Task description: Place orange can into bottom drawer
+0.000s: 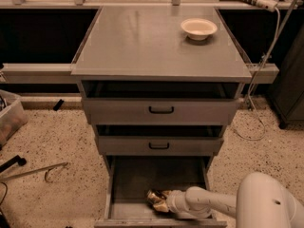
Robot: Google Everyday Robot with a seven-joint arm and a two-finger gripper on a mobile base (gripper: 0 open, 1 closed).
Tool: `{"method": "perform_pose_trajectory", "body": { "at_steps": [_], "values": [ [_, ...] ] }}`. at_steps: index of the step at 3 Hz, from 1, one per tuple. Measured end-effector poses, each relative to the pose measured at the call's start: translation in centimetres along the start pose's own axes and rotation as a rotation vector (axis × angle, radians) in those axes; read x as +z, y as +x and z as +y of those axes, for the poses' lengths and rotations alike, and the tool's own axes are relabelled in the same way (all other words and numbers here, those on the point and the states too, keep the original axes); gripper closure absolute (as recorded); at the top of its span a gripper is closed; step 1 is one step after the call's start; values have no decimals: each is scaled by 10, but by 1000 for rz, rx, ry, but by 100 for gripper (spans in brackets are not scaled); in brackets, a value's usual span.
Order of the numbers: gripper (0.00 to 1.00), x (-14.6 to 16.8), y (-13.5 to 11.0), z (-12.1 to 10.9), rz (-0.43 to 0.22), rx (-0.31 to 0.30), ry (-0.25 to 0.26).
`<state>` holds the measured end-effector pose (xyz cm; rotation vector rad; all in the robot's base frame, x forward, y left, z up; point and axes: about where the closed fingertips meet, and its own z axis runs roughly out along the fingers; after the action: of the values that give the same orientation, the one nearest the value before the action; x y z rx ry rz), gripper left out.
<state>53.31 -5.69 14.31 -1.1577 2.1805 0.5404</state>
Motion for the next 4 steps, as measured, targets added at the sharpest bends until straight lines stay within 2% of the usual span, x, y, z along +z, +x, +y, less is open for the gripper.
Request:
{"method": "perform_pose_trajectory", "body": {
  "at_steps": [1,2,4],
  "values": [
    [100,10,12,1,27,20,-5],
    [81,9,11,1,27,20,-5],
    [35,9,11,1,27,20,-6]
  ]
}}
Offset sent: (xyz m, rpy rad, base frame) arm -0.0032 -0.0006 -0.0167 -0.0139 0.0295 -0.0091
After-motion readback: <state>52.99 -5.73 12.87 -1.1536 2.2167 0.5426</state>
